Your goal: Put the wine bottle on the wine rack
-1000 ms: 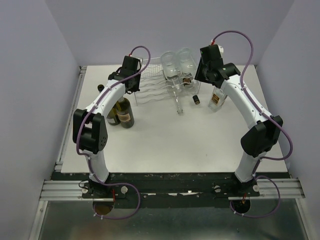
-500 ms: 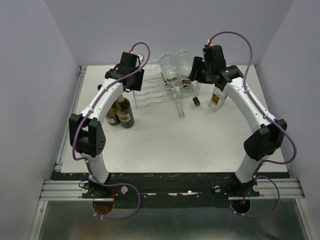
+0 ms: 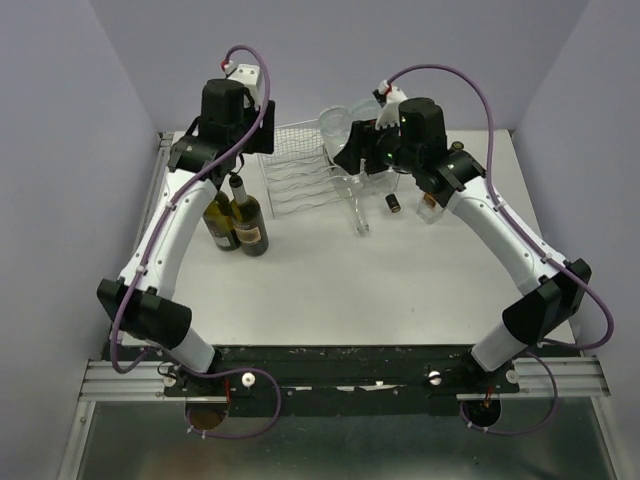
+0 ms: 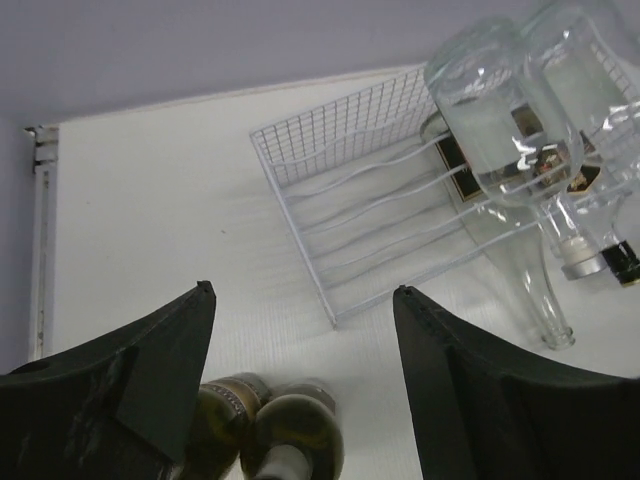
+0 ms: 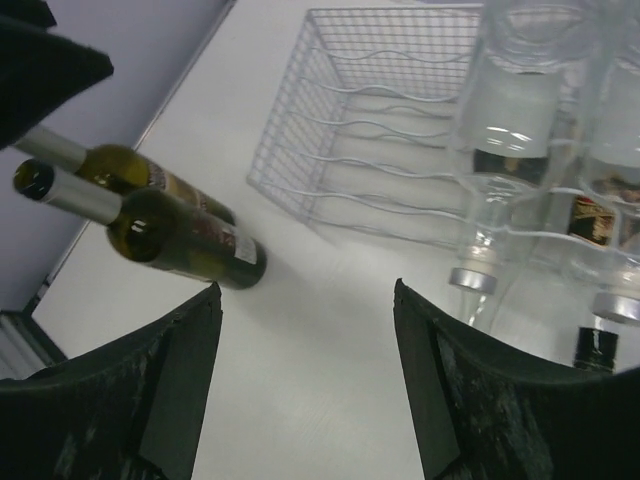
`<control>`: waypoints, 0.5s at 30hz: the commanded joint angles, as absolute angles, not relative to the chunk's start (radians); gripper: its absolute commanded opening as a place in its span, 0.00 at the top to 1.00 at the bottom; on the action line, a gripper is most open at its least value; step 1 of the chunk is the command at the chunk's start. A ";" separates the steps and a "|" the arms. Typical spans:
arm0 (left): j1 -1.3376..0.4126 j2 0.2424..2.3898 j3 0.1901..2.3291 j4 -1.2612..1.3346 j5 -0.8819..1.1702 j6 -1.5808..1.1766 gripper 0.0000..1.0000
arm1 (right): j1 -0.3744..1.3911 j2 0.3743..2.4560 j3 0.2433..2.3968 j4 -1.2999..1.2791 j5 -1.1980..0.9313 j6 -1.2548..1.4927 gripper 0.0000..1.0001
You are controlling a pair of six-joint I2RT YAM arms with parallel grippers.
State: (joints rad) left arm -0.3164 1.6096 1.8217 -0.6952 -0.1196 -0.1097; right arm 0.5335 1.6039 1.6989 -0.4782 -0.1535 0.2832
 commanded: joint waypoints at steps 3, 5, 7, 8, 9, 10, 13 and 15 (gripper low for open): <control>-0.316 1.312 1.711 -0.513 -0.365 -0.156 0.13 | 0.672 1.638 1.696 -0.279 -0.325 0.138 0.18; -0.314 1.223 1.623 -0.433 -0.405 -0.140 0.10 | 0.725 1.676 1.726 -0.236 -0.327 0.089 0.11; -0.314 1.134 1.548 -0.358 -0.423 -0.121 0.07 | 0.768 1.729 1.779 -0.216 -0.327 0.058 0.09; -0.314 1.100 1.513 -0.330 -0.428 -0.115 0.06 | 0.793 1.762 1.804 -0.209 -0.331 0.048 0.08; -0.314 1.066 1.488 -0.313 -0.433 -0.107 0.06 | 0.807 1.787 1.824 -0.189 -0.333 0.035 0.06; -0.314 1.043 1.467 -0.304 -0.433 -0.106 0.06 | 0.824 1.810 1.835 -0.166 -0.336 0.023 0.05; -0.314 0.982 1.418 -0.293 -0.436 -0.089 0.05 | 0.862 1.865 1.856 -0.108 -0.319 0.011 0.04; -0.314 0.959 1.405 -0.296 -0.440 -0.078 0.05 | 0.876 1.910 1.882 -0.092 -0.305 0.011 0.04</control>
